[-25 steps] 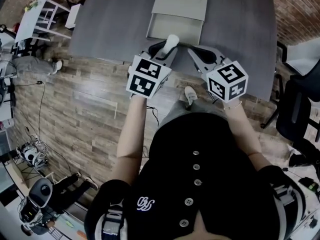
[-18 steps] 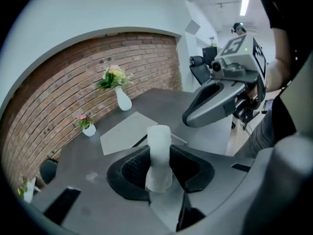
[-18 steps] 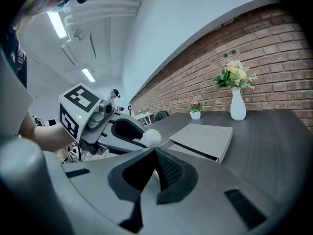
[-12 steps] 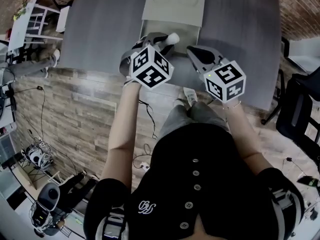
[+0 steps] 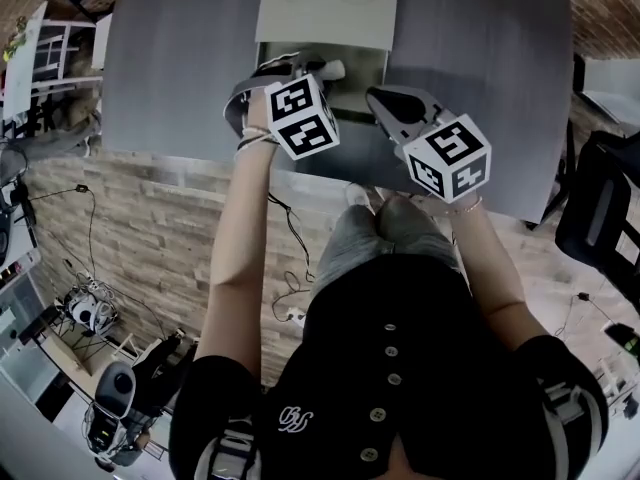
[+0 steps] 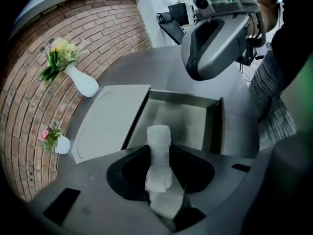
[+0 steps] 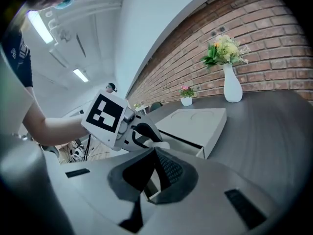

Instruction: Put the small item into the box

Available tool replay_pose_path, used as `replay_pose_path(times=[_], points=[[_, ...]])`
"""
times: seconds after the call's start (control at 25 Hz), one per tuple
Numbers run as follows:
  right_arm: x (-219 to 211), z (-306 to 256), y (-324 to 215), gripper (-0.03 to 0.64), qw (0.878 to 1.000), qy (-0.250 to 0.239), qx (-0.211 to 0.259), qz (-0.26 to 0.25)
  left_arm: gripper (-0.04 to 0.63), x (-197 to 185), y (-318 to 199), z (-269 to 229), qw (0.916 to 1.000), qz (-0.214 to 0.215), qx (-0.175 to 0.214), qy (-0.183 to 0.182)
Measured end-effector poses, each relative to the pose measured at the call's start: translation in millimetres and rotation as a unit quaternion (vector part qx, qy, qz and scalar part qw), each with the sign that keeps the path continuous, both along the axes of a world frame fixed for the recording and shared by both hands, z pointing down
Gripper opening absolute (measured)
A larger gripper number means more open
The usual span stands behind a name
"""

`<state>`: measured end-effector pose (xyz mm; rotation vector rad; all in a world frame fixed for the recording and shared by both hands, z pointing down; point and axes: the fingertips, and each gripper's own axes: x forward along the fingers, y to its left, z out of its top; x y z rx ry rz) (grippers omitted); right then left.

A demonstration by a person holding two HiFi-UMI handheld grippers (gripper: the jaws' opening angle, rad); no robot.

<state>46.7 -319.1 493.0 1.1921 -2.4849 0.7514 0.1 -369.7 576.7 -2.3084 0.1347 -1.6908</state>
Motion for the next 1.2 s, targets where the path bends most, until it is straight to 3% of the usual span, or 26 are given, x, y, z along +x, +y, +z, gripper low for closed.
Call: replay_pose_path(times=[0.16,0.32,0.48,0.56,0.68,0.84,0.96,1.08,1.2], points=[[9.9,9.9,-4.0,0.002,1.0,-0.016,-0.01,0.008,0.124,3.1,-5.9,17.2,0.9995,0.003,-0.005,-0.03],[9.0,11.4,-7.0,0.002,1.0,-0.014,-0.011,-0.006,0.124,1.5,-4.7,16.0,0.9993,0.0,-0.011,-0.035],[12.3,6.9,-17.1,0.002,1.0,-0.021,-0.001,0.022,0.125,-4.7,-6.5,16.2,0.9993,-0.007,-0.004,-0.036],[13.5,5.9,-18.3,0.002,0.999,-0.022,0.002,0.029,0.15,-5.3,-10.5,16.0,0.9994,-0.024,0.001,-0.026],[11.7,1.7,-14.2,0.002,0.999,-0.021,0.004,0.027,0.248,-6.0,-13.9,10.2,0.9987,-0.051,0.008,-0.004],[11.5,-9.4,-10.2,0.002,0.999,-0.015,0.016,0.036,0.256,-1.6,-6.1,-15.7,0.995,-0.08,-0.009,0.058],[9.2,-17.3,-9.1,0.002,0.999,-0.007,0.023,0.035,0.256,4.7,1.0,-40.3,0.9852,-0.109,-0.026,0.13],[2.5,-30.2,-8.4,0.002,0.999,0.003,0.035,0.029,0.256,8.8,7.3,-71.9,0.9648,-0.145,-0.042,0.215],[-7.2,-49.2,-7.5,0.002,0.998,0.002,0.053,0.028,0.255,7.4,16.7,-107.7,0.9377,-0.172,-0.058,0.296]])
